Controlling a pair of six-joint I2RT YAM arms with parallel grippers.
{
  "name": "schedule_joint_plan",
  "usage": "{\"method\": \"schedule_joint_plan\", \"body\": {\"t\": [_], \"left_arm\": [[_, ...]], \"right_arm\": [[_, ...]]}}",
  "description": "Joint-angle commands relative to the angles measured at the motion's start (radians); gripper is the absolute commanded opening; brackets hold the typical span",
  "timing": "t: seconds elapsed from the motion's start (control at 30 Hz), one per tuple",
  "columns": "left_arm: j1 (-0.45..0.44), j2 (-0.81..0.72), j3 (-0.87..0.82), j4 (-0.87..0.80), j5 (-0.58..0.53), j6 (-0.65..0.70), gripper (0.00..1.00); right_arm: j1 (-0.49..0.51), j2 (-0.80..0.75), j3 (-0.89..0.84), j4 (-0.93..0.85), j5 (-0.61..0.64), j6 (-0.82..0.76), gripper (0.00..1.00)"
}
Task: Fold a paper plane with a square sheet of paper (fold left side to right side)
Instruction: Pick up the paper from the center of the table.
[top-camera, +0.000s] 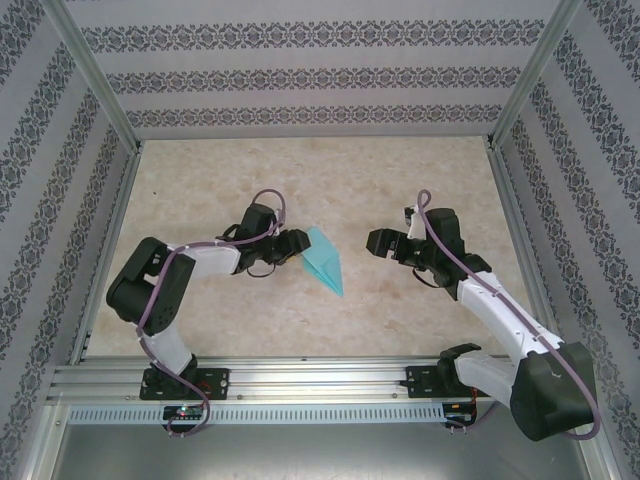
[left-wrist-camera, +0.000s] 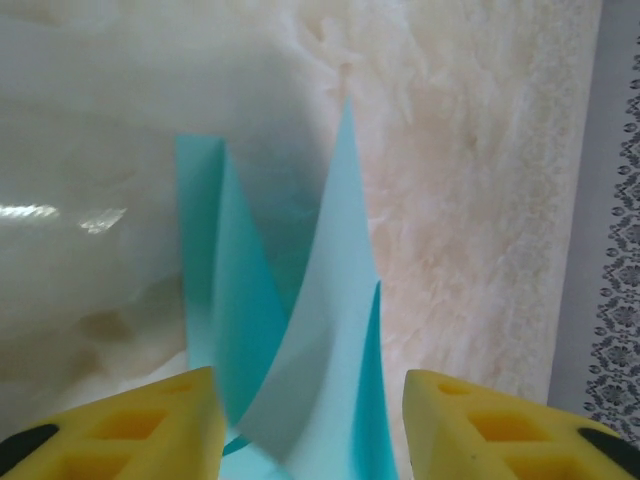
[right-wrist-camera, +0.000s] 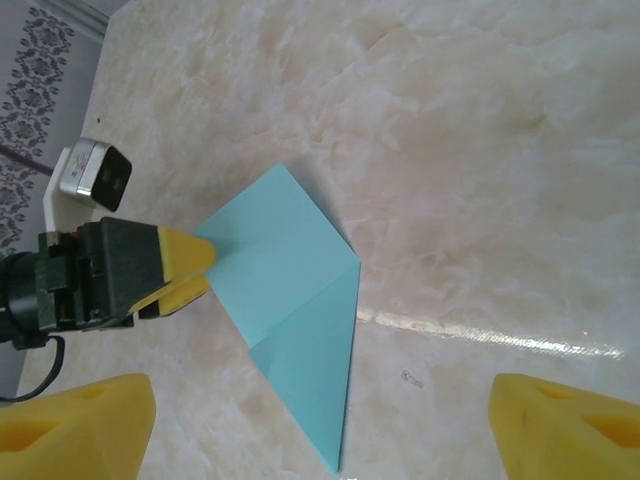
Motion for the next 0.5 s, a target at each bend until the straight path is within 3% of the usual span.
{"method": "schedule_joint_plan", "body": {"t": [0.0, 0.2, 0.47], "left_arm": [[-0.010, 0.035, 0.039, 0.076, 0.036, -0.011, 0.42], [-0.010, 0.057, 0.061, 0.068, 0.046, 0.021, 0.21], [-0.007, 0.006, 0.053, 0.034, 0.086, 0.121, 0.08]], "right_arm": [[-0.026, 0.001, -0.029, 0.093, -0.073, 0.026, 0.88], [-0.066, 0.017, -0.058, 0.170, -0.150, 0.045, 0.98], [-0.085, 0.072, -0.081, 0.281, -0.210, 0.081, 0.98]]}}
